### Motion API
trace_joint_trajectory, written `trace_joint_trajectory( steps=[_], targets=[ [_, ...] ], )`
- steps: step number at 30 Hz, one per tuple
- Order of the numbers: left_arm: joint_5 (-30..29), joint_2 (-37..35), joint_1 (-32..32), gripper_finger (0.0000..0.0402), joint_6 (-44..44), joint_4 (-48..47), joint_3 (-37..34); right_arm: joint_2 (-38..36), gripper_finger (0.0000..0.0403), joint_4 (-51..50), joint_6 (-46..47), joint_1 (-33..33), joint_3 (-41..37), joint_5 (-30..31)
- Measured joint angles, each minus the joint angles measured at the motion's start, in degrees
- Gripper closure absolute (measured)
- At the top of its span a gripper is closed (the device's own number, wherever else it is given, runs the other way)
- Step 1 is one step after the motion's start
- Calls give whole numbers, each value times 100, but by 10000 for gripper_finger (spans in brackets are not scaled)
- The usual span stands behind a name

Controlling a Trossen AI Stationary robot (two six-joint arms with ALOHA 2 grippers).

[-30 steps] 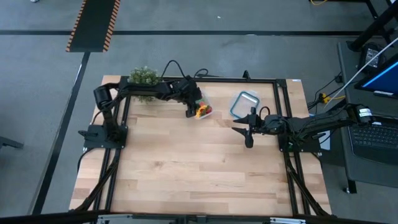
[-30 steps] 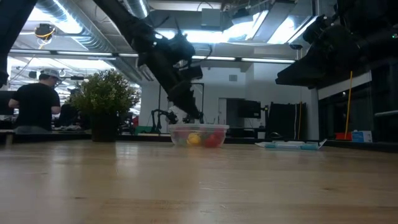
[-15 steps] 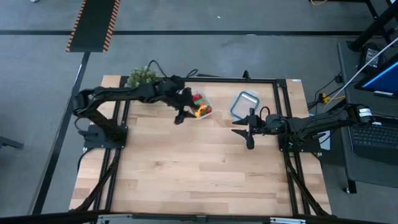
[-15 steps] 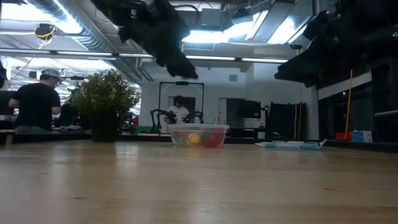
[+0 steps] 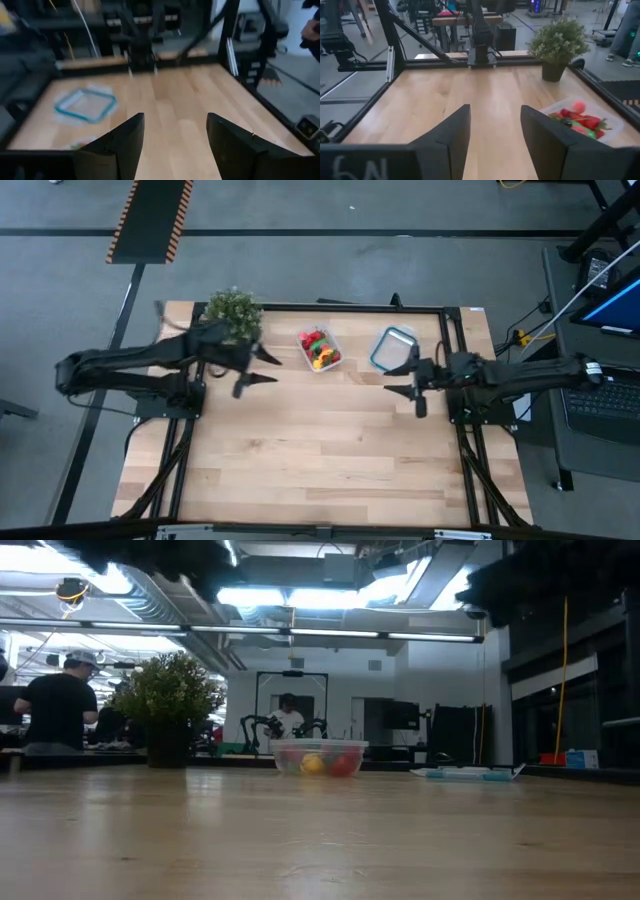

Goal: Pick and placing Produce into tupperware
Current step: Return to Home Position

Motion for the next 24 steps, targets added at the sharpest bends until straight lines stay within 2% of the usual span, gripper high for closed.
trace_joint_trajectory(
  steps=[3,5,12,16,18,24],
  targets=[
    [-32,-958,-2,195,-144,-28,-383,-536,228,-1005,-121,33,429,5],
    [-28,-1612,-2,195,-204,-83,-643,-906,228,-1316,-226,47,523,-13],
    [-74,-3812,-6,195,-779,-442,-1646,-2173,228,-1539,-118,296,5,-120],
    [-324,-4764,-6,195,-1034,-693,-2092,-2589,228,-1073,-114,446,-595,-118],
    [-355,-4991,-10,195,-1088,-708,-2264,-2731,228,-881,-119,475,-863,-114],
    [-399,-4896,-135,195,-1098,-674,-2572,-3002,228,-485,-53,498,-1507,-109]
  ],
)
